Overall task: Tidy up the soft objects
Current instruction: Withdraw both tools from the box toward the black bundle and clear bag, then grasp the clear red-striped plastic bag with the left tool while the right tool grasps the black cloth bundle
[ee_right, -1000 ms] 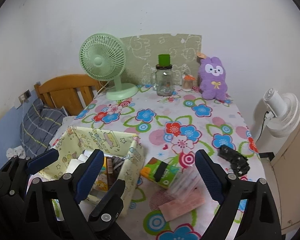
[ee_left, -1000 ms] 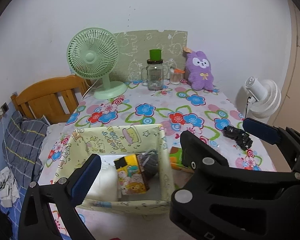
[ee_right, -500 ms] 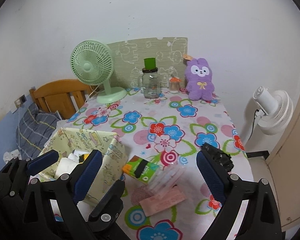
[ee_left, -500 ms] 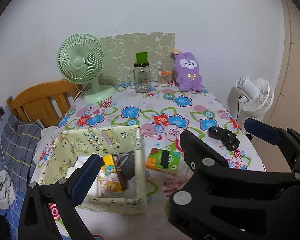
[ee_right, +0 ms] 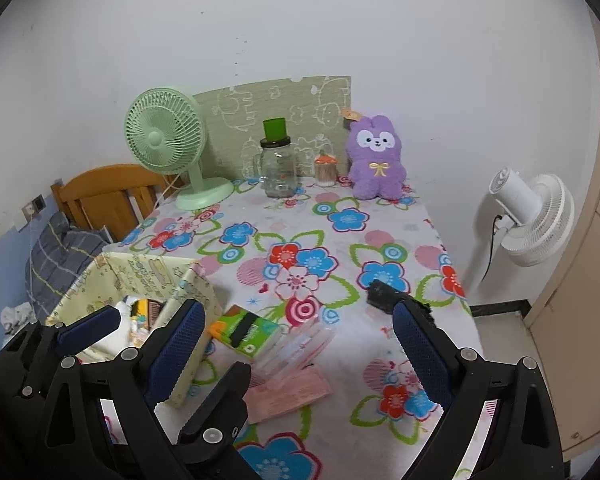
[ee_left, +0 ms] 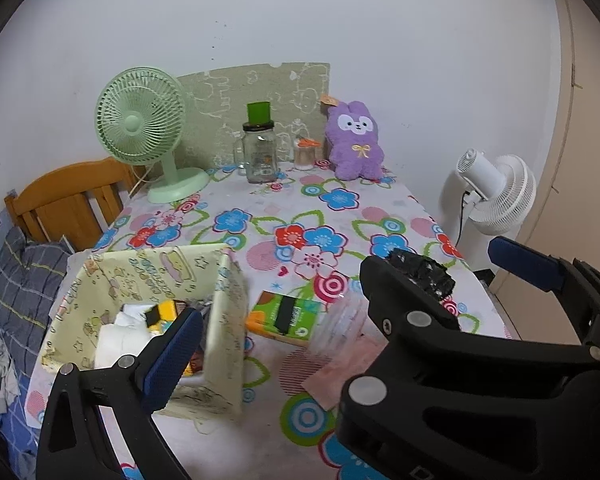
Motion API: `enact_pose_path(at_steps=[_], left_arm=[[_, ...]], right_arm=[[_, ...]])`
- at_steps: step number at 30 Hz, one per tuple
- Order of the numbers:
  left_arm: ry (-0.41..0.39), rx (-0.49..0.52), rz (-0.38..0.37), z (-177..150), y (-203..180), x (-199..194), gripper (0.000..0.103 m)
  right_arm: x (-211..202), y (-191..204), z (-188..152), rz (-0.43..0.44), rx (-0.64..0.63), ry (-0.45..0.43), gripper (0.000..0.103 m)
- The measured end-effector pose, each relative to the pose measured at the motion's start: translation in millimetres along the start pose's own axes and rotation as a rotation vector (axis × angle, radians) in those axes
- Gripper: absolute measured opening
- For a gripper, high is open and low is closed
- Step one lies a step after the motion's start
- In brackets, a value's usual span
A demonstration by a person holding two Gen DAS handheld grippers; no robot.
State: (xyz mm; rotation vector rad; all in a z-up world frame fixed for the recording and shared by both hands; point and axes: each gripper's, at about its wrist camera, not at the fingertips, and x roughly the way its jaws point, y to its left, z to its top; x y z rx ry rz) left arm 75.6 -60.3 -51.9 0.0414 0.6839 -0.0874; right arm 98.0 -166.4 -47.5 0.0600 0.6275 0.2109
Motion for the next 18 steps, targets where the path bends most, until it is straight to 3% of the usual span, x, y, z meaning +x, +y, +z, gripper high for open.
enact_pose_path(at_steps=[18], left_arm=[[0.097, 0.004, -0.014, -26.0, -41.9, 46.1, 0.094]], right_arm=[[32.6, -50.0, -36.3, -0.036, 0.055, 0.064, 0.093]])
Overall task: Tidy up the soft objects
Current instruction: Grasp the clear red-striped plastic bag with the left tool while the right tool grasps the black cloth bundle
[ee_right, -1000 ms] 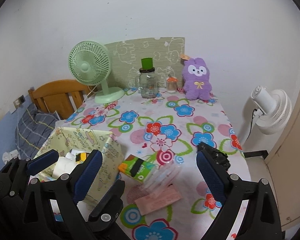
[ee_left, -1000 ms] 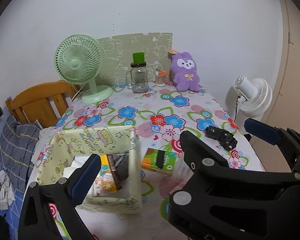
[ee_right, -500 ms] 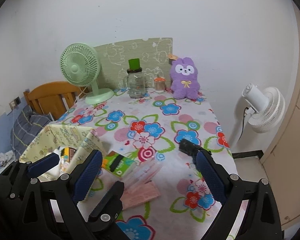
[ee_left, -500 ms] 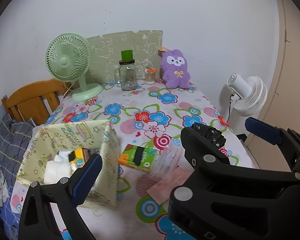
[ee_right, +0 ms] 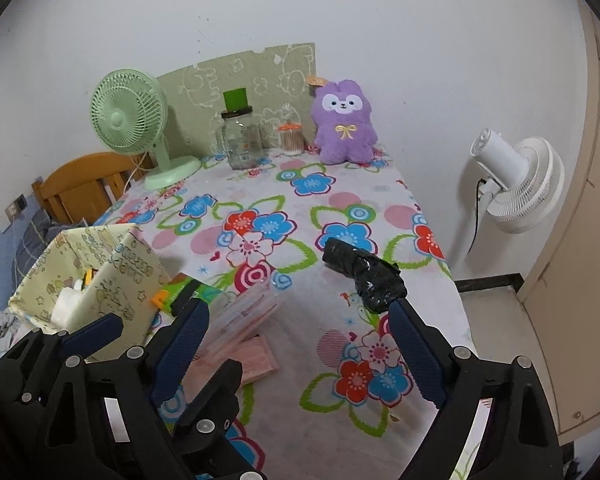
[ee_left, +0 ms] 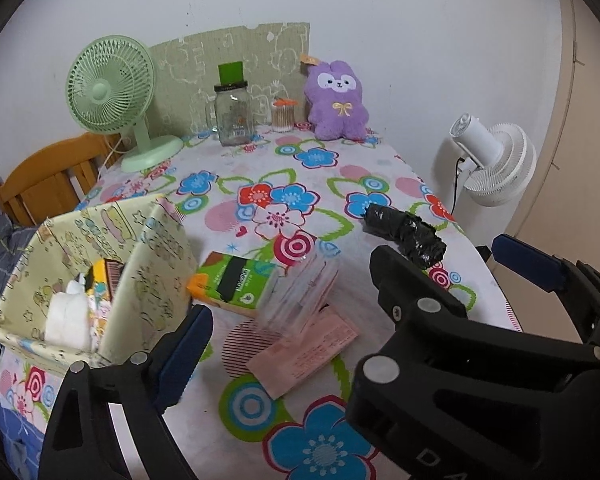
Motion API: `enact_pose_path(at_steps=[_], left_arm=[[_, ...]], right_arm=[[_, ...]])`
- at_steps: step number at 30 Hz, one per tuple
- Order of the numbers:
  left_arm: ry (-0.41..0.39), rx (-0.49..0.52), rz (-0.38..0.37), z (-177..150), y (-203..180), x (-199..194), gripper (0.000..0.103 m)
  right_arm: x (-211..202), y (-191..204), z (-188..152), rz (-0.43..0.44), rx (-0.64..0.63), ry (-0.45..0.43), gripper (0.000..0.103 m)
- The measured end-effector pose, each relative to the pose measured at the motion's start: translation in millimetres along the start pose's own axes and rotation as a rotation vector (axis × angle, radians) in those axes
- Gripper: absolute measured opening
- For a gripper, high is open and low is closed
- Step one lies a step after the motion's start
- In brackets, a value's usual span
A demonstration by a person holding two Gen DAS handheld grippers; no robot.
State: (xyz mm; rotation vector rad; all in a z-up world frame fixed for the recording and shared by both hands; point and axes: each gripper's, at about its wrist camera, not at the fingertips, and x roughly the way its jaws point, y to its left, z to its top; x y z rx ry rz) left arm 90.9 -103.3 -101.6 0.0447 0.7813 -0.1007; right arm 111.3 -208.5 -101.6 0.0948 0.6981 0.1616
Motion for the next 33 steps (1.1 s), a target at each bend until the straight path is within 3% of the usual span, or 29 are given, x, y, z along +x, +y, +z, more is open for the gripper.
enact_pose_path(at_steps=[15, 23, 26, 31, 33], left_arm=[[0.112, 0.002, 0.028, -17.5, 9.3, 42.5, 0.093], [0.115, -0.008, 0.037, -11.2, 14.7, 55.1, 0.091], [0.107, -0.006, 0.034, -6.6, 13.5, 59.0, 0.085], [0.118, -0.007, 0.047, 1.7, 11.3, 69.3, 0.066], [0.111, -0.006, 0.040, 4.9, 9.4, 70.4, 0.066]], right_arm=[[44.5, -1.4, -23.2, 0.040, 0.019, 0.120, 0.085], [60.8, 1.6, -16.8, 0.044, 0.009, 0.132, 0.085], [64.9, -0.8, -12.5, 0.038, 0.001, 0.135, 0.085], [70.5, -7.4, -5.9, 0.028, -0.004, 0.134, 0.085], [71.5, -10.7, -2.2, 0.027, -0.003, 0.129, 0.085]])
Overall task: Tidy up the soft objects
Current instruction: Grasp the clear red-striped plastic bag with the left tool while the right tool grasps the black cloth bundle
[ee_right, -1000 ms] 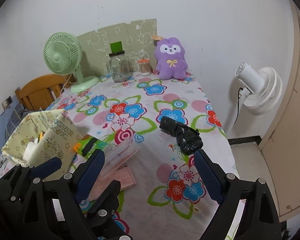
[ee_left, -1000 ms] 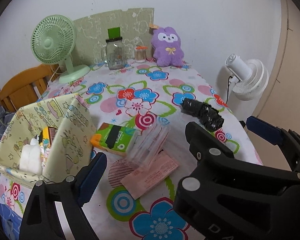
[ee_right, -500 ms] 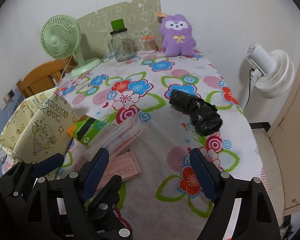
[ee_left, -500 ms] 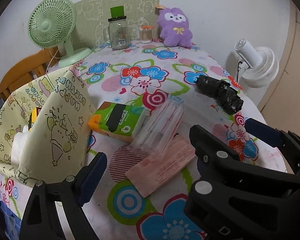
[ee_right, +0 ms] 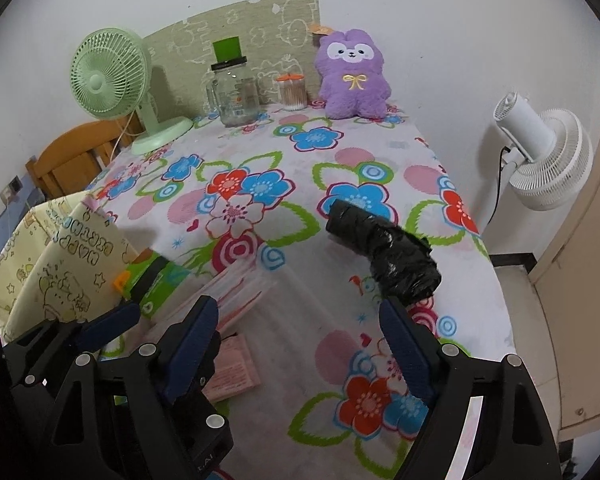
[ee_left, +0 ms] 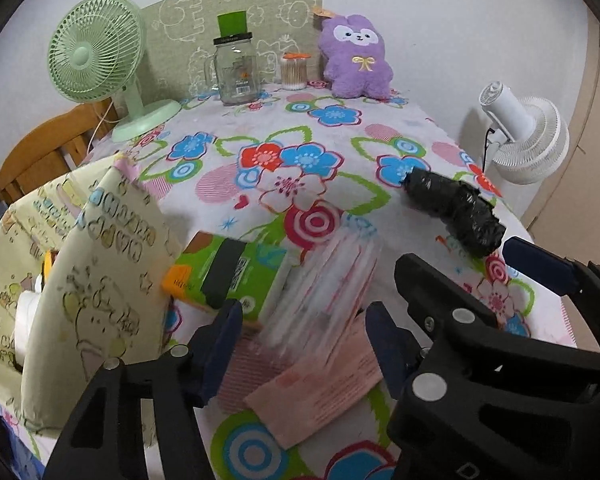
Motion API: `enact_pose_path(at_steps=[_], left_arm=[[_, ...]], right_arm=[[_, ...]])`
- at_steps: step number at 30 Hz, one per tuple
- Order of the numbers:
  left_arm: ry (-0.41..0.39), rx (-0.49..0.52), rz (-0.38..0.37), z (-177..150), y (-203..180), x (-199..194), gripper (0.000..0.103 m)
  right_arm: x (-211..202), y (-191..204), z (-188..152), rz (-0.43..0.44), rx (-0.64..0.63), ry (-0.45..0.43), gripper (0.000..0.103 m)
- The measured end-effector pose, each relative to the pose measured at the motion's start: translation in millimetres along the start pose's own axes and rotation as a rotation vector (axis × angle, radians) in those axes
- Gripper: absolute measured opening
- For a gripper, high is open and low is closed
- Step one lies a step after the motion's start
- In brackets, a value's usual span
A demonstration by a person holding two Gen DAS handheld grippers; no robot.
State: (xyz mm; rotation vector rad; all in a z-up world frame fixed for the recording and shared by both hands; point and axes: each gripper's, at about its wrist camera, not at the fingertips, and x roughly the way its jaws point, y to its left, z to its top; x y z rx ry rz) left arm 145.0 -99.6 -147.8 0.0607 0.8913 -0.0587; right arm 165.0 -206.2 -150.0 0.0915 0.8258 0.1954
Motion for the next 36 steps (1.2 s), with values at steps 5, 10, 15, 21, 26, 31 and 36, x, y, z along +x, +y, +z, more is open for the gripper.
enact_pose_path(at_steps=[5, 10, 15, 21, 26, 31, 36], left_arm=[[0.003, 0.011, -0.022, 8.9, -8.0, 5.0, 0.061], [0.059, 0.015, -0.040, 15.4, -15.0, 17.7, 0.056], [0.115, 0.008, 0.010, 17.7, -16.5, 33.2, 0.048], [0.132, 0.000, 0.009, 20.5, -17.3, 40.6, 0.033], [0.130, -0.006, -0.010, 26.9, -20.3, 41.5, 0.021], [0.127, -0.007, -0.015, 35.8, -27.2, 46.1, 0.020], [0.128, -0.006, -0.009, 42.1, -31.7, 53.6, 0.020]], right_arm=[[0.8, -8.5, 7.9, -0.019, -0.008, -0.016, 0.085], [6.9, -17.1, 13.7, -0.042, -0.015, -0.019, 0.085], [15.3, -23.3, 14.2, -0.053, -0.022, -0.003, 0.085], [21.0, -29.5, 18.4, -0.028, -0.009, -0.002, 0.085], [21.7, -31.7, 26.4, -0.025, -0.021, -0.020, 0.085], [27.1, -37.5, 35.7, -0.045, -0.030, -0.035, 0.085], [37.8, -46.1, 40.7, -0.037, -0.009, -0.023, 0.085]])
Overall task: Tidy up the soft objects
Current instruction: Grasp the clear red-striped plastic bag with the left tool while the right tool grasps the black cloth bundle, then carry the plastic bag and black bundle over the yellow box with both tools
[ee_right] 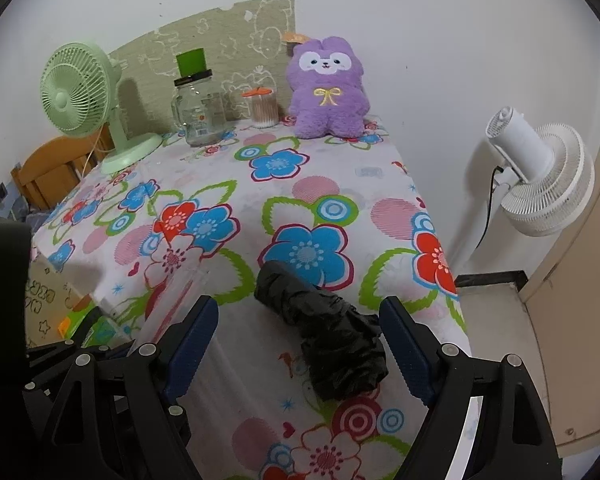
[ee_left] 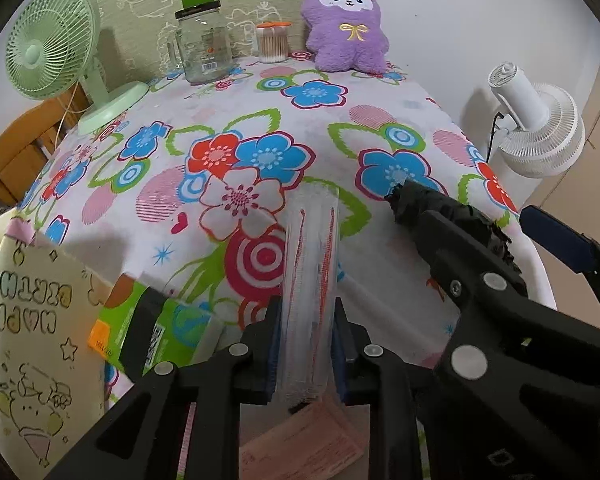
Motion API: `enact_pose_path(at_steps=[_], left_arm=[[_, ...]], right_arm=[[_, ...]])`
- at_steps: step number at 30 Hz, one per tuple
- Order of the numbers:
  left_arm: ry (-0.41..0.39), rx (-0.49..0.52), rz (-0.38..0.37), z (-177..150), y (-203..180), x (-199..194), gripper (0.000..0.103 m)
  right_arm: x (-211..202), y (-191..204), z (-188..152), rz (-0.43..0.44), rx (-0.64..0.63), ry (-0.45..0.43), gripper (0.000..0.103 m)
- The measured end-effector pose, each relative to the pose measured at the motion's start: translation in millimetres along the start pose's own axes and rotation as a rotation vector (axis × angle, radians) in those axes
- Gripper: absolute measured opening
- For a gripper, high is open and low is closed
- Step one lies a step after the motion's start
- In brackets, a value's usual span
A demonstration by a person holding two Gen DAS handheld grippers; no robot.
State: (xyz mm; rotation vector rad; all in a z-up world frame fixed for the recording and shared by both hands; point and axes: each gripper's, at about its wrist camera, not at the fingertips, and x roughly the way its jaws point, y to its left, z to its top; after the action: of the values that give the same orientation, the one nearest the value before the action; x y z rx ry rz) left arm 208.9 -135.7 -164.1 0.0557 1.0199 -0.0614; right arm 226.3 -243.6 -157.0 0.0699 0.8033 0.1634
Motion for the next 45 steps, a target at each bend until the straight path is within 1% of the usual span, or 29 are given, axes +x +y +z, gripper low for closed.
enact_pose_path(at_steps=[4, 6, 9, 11, 13, 15, 17, 18, 22, 27, 32, 36, 42, 45], left_arm=[[-0.013, 0.002, 0.010, 1.9, -1.4, 2.2, 0.020], [-0.016, 0.004, 0.013, 2.2, -1.8, 2.8, 0.020], [-0.016, 0.004, 0.012, 2.3, -1.8, 3.2, 0.020], [-0.014, 0.004, 0.013, 2.3, -1.8, 3.6, 0.020], [-0.015, 0.008, 0.016, 2.5, -2.1, 4.3, 0.020], [-0.018, 0.015, 0.021, 2.3, -2.9, 4.4, 0.020], [-0.019, 0.018, 0.022, 1.7, -3.0, 4.3, 0.020], [-0.019, 0.019, 0.022, 1.5, -2.5, 4.3, 0.020], [-0.016, 0.017, 0.014, 1.0, -2.1, 3.0, 0.020], [-0.020, 0.027, -0.009, -3.5, -2.6, -5.4, 0.020], [-0.038, 0.035, -0.018, -9.8, -3.8, -16.6, 0.020], [-0.051, 0.033, -0.015, -14.9, -3.5, -25.2, 0.020], [-0.074, 0.038, -0.019, -23.9, -2.7, -41.6, 0.020], [-0.087, 0.040, -0.016, -28.2, -2.5, -49.8, 0.020]], right_arm=[[8.8, -4.7, 0.7, -0.009, 0.011, 0.015, 0.085], [12.5, -7.0, 0.7, -0.017, 0.012, 0.023, 0.081], [16.5, -8.8, -0.1, -0.004, 0.019, 0.038, 0.078], [18.5, -8.6, -0.2, 0.001, 0.019, 0.043, 0.072], [21.2, -8.5, -0.4, -0.007, 0.017, 0.058, 0.059], [23.4, -8.3, -1.2, -0.003, 0.018, 0.072, 0.051], [23.5, -7.8, -1.8, -0.004, 0.018, 0.081, 0.046], [23.0, -7.5, -2.0, -0.004, 0.017, 0.081, 0.042], [18.4, -6.9, -2.9, -0.010, 0.022, 0.075, 0.035], [7.5, -3.5, -5.5, 0.010, 0.036, 0.067, 0.033], [-9.3, 4.9, -8.1, 0.011, 0.030, 0.045, 0.034], [-22.3, 8.9, -11.5, -0.024, 0.031, 0.038, 0.034], [-39.5, 11.6, -17.2, -0.023, 0.044, 0.028, 0.034], [-47.7, 13.1, -19.4, -0.039, 0.049, 0.032, 0.034]])
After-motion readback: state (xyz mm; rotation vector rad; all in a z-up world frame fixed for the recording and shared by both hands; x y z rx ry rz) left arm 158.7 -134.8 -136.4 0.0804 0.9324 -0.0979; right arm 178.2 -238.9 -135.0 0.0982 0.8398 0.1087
